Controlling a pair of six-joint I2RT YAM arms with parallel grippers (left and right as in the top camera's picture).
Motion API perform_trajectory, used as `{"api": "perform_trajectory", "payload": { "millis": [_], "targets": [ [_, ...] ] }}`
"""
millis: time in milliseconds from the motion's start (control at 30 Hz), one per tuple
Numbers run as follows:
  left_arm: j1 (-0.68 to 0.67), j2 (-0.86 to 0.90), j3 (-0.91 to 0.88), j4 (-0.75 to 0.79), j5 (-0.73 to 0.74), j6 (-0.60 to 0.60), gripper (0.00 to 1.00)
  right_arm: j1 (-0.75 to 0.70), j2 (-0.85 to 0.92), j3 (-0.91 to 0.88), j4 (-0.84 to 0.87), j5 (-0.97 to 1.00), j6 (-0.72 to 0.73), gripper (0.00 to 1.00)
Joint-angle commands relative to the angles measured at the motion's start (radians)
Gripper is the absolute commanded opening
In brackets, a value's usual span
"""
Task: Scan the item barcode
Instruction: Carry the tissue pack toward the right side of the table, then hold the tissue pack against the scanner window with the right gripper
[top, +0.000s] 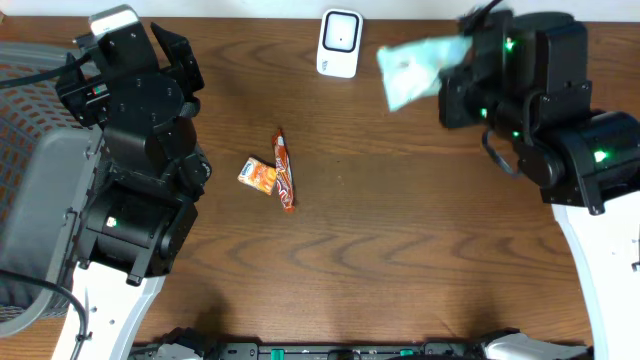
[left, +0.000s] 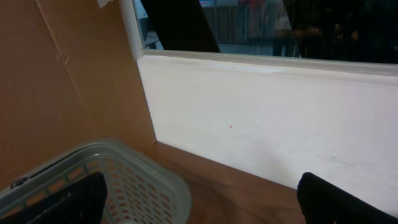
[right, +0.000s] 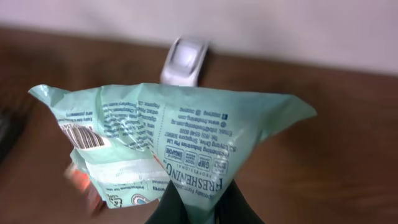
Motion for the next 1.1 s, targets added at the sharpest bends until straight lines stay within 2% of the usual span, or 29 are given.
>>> {"api": "perform_trajectory", "payload": {
  "millis": [0, 333, 467, 600, 733, 800, 867, 933, 1067],
  "targets": [
    [0.002, 0.0, -0.008, 0.001, -0.003, -0.005, 0.98, 0.034, 0.04, 0.011, 0.08, 0.219, -0.054, 0.02],
    [0.002, 0.0, -0.008, -0.009, -0.003, -0.005, 0.98, 0.122, 0.298, 0.011, 0.602, 0.809, -0.374, 0.02],
    [0.002, 0.0, -0.008, -0.009, -0.003, -0.005, 0.98, 0.132, 0.452, 0.011, 0.843, 0.913, -0.572, 0.01],
    [0.002, 0.0, -0.008, -0.009, -0.003, -0.005, 0.98, 0.145, 0.599, 0.011, 1.147, 1.02, -0.708, 0.02],
    [0.002, 0.0, -0.008, -0.009, -0.003, -0.005, 0.98, 0.162, 0.735, 0.011, 1.406, 1.022, -0.94, 0.02],
    [0.002, 0.0, -0.008, -0.009, -0.003, -0.005, 0.98, 0.171, 0.821, 0.011, 1.56, 1.006, -1.12, 0.02],
    [0.002, 0.0, -0.008, -0.009, -0.003, -0.005, 0.98, 0.176, 0.892, 0.011, 1.645, 0.967, -1.266, 0.02],
    [0.002, 0.0, -0.008, -0.009, -0.003, -0.005, 0.98, 0.181, 0.98, 0.011, 1.75, 0.921, -1.349, 0.01],
    [0.002, 0.004, -0.008, -0.009, -0.003, -0.005, 0.98, 0.194, 1.062, 0.011, 1.809, 0.873, -1.441, 0.02]
  ]
}}
